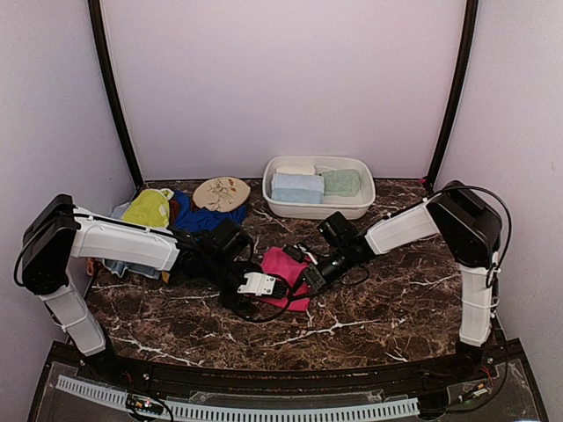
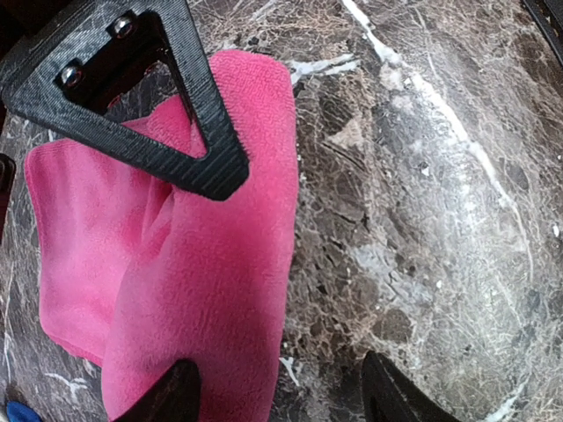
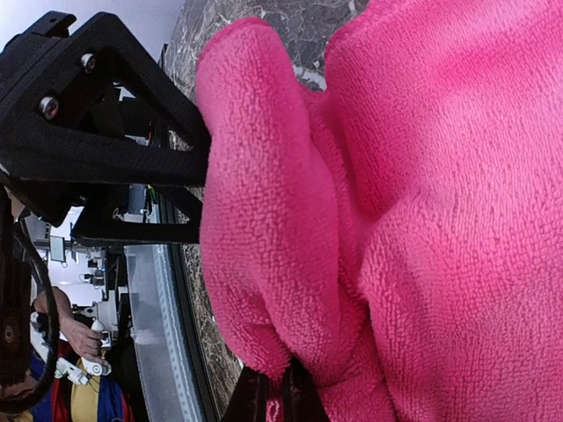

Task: Roll the towels
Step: Roll the towel at the center of the board.

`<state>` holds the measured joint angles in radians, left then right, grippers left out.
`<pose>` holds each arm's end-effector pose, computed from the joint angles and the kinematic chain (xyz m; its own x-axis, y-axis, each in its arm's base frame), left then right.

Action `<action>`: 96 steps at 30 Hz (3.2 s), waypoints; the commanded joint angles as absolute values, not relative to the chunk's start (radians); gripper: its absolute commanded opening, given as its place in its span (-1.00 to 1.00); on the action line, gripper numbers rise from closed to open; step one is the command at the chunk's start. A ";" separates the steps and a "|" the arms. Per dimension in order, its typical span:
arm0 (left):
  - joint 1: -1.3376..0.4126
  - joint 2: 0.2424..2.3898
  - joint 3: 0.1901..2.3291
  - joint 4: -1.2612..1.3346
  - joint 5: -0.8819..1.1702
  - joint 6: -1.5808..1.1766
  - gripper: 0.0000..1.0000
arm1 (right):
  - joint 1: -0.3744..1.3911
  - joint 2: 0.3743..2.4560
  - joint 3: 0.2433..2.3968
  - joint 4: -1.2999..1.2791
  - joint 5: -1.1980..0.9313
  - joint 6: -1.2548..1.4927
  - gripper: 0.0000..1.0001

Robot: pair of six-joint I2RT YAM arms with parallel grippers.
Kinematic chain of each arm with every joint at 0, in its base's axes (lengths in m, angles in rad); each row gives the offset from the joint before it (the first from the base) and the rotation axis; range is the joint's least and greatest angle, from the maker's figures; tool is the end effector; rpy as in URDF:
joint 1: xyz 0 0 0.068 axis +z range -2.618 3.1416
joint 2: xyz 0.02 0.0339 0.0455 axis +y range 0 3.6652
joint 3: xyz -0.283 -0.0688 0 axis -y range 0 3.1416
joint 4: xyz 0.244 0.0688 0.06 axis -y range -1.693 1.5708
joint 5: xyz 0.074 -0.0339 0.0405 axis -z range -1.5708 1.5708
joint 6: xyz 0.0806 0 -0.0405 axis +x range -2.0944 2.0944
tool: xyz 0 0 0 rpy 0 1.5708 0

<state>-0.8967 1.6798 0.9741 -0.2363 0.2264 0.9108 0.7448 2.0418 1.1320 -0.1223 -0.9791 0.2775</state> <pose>0.2138 -0.2966 0.1589 0.3570 0.7864 -0.5040 0.9161 -0.1895 0.3533 0.2536 0.3248 0.1078 -0.7963 -0.5263 -0.2982 -0.4918 0.2762 0.8257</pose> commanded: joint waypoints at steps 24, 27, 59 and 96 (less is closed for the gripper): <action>-0.958 1.716 0.925 -0.041 0.085 0.934 0.33 | 0.738 2.103 1.160 -0.183 -1.018 0.359 -1.00; -0.958 1.722 0.909 0.006 0.052 0.951 0.33 | 0.737 2.105 1.160 -0.193 -1.024 0.351 -1.00; -0.887 1.853 1.176 -0.598 0.358 0.840 -1.00 | 0.632 1.671 0.958 -0.083 -0.310 0.219 0.18; -0.775 2.274 1.590 -1.079 0.574 0.749 -1.00 | 1.489 1.562 0.598 0.481 0.564 -0.866 0.50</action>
<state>-0.7643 2.1899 1.6108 -1.0031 0.6567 0.7628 1.4841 1.4601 0.5522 0.2787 0.4816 -0.6331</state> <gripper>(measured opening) 0.095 0.768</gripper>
